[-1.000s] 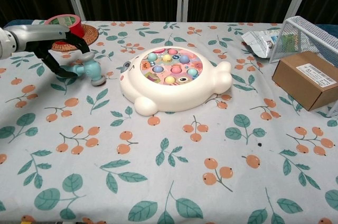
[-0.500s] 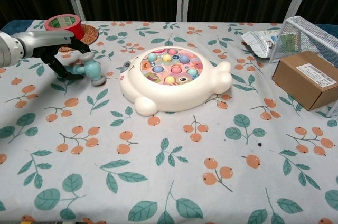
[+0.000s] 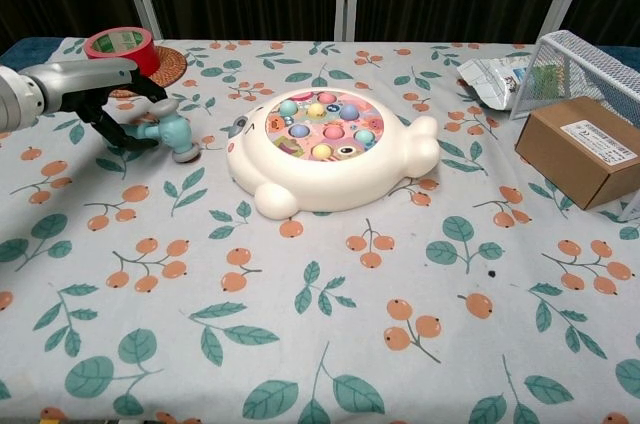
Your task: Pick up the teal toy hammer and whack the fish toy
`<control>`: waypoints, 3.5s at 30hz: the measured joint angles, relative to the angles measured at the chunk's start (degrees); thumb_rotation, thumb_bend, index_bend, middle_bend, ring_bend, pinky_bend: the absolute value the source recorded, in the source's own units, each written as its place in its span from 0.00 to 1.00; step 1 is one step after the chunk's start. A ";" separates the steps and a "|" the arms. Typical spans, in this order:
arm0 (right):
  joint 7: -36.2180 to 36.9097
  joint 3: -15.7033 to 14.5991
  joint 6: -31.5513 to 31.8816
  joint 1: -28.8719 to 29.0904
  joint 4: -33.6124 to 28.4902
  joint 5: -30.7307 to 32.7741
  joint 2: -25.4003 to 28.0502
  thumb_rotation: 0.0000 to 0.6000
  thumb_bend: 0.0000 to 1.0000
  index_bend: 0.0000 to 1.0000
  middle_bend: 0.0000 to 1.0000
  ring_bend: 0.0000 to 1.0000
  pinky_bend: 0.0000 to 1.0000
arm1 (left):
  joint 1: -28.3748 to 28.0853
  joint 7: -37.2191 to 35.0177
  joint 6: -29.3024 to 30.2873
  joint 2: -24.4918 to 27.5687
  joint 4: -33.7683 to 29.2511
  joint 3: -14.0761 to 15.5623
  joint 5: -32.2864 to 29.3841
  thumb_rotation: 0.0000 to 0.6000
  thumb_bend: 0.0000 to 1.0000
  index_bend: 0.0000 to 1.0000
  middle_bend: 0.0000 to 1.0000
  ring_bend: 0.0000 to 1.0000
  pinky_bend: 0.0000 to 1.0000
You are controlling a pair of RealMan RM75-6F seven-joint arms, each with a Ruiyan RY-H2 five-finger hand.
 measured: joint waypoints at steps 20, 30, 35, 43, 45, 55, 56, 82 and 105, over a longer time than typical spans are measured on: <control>-1.90 0.03 1.06 -0.26 -1.67 -0.80 0.84 1.00 0.21 0.04 0.13 0.00 0.00 | 1.20 -6.53 4.90 0.78 0.16 0.07 4.26 1.00 0.48 0.60 0.42 0.25 0.21; -2.11 -0.49 2.06 -0.90 -1.92 -1.82 1.16 1.00 0.21 0.04 0.13 0.00 0.00 | -0.83 -9.77 5.57 5.91 -3.77 -0.23 8.24 1.00 0.48 0.63 0.54 0.39 0.41; -1.95 -0.61 2.33 -1.13 -1.84 -1.97 1.26 1.00 0.21 0.04 0.13 0.00 0.00 | -2.66 -10.79 4.74 6.69 -4.22 -0.17 9.91 1.00 0.48 0.64 0.60 0.45 0.45; -1.56 -0.74 2.82 -1.58 -1.43 -2.06 1.17 1.00 0.21 0.04 0.13 0.00 0.00 | -5.88 -10.78 3.53 7.74 -5.71 -0.64 11.19 1.00 0.49 0.64 0.60 0.45 0.44; -1.44 -0.74 2.80 -1.62 -1.32 -2.02 1.14 1.00 0.21 0.04 0.13 0.00 0.00 | -6.65 -10.97 3.22 7.71 -6.02 -1.12 11.02 1.00 0.49 0.64 0.60 0.45 0.44; -1.21 -0.90 2.74 -1.87 -1.16 -1.93 1.23 1.00 0.21 0.04 0.13 0.00 0.00 | -12.76 -11.13 -3.14 5.12 -4.04 -3.48 8.15 1.00 0.50 0.65 0.60 0.46 0.44; -1.15 -0.92 2.77 -1.91 -1.13 -1.95 1.21 1.00 0.21 0.04 0.13 0.00 0.00 | -13.35 -10.76 -3.72 4.74 -3.67 -3.62 7.84 1.00 0.50 0.65 0.60 0.46 0.44; 0.72 -0.90 3.13 -2.65 0.21 -1.61 1.16 1.00 0.21 0.04 0.13 0.00 0.00 | -17.43 -4.05 -8.56 2.01 -2.59 -4.98 0.12 1.00 0.51 0.66 0.60 0.46 0.45; 0.81 -0.90 3.68 -3.00 0.22 -2.23 1.17 1.00 0.21 0.04 0.13 0.00 0.00 | -15.12 -5.48 -5.18 4.39 -6.59 -4.61 0.70 1.00 0.51 0.66 0.60 0.45 0.45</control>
